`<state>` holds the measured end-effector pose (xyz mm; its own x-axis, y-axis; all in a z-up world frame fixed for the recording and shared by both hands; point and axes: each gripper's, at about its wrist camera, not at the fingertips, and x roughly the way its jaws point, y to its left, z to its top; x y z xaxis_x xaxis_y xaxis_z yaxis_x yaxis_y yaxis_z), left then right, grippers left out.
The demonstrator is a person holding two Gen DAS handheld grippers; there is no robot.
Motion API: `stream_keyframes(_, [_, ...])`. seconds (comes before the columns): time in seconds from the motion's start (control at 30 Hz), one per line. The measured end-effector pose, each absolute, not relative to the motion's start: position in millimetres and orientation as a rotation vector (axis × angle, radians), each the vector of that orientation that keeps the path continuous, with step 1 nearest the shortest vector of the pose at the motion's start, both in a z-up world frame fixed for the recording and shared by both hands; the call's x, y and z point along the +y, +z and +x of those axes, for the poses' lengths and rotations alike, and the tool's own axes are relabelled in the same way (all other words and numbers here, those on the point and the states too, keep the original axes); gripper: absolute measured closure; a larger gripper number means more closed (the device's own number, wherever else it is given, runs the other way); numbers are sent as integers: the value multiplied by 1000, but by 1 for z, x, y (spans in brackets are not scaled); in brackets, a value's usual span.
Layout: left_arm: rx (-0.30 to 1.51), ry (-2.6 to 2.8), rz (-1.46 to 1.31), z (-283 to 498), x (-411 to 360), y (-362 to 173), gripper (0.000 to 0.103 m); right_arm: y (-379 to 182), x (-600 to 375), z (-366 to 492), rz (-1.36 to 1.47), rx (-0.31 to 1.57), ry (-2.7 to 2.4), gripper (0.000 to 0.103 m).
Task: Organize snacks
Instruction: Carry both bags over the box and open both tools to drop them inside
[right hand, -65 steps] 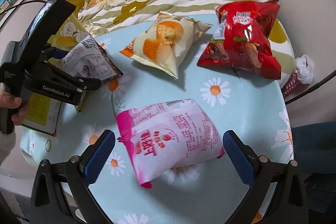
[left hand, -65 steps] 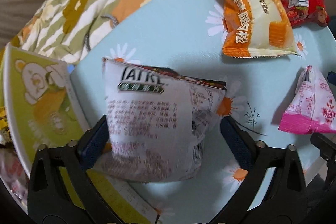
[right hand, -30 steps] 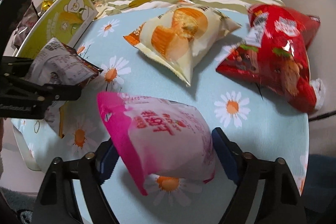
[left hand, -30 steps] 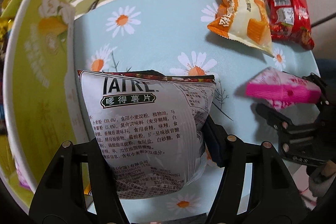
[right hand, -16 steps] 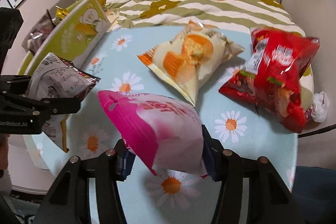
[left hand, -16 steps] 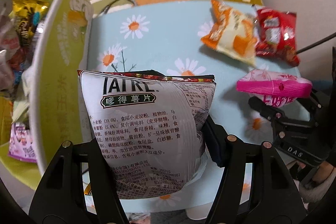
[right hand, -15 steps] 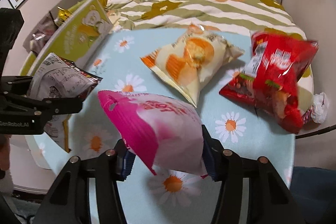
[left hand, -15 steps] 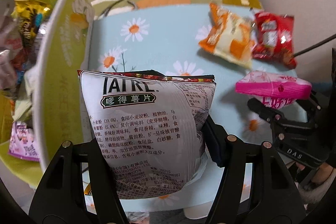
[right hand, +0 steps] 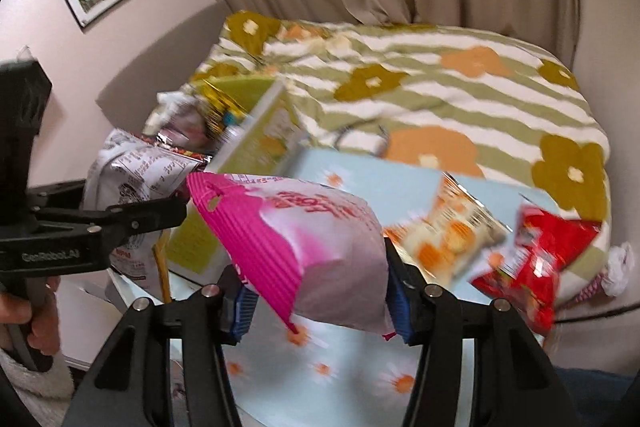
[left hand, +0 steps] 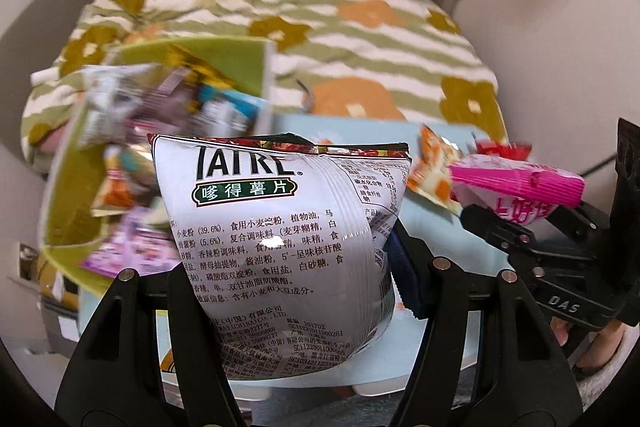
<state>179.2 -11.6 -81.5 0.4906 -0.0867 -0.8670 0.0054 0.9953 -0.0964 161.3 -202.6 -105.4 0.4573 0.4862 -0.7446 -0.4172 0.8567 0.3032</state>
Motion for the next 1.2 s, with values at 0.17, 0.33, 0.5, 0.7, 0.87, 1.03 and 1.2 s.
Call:
stream_keyframes(0.17, [1011, -1, -114, 172, 56, -63, 40, -82, -153, 157, 95, 904, 595, 52])
stream_keyframes(0.33, [991, 42, -123, 172, 121, -58, 40, -69, -94, 155, 120, 895, 615, 52])
stream_keyframes(0.5, [996, 50, -119, 180, 176, -70, 40, -70, -44, 154, 134, 908, 608, 52])
stream_keyframes(0.7, [1052, -11, -111, 194, 206, -101, 37, -77, -9, 151, 153, 935, 546, 52])
stream_keyframes(0.87, [1060, -53, -100, 202, 219, -122, 0, -88, 8, 149, 163, 961, 476, 57])
stream_keyframes(1.03, [1040, -88, -66, 190, 223, -119, 0, -93, 20, 146, 169, 968, 429, 61])
stream_keyframes(1.2, [1011, -109, -117, 170, 233, -109, 0, -86, 28, 140, 175, 963, 432, 61])
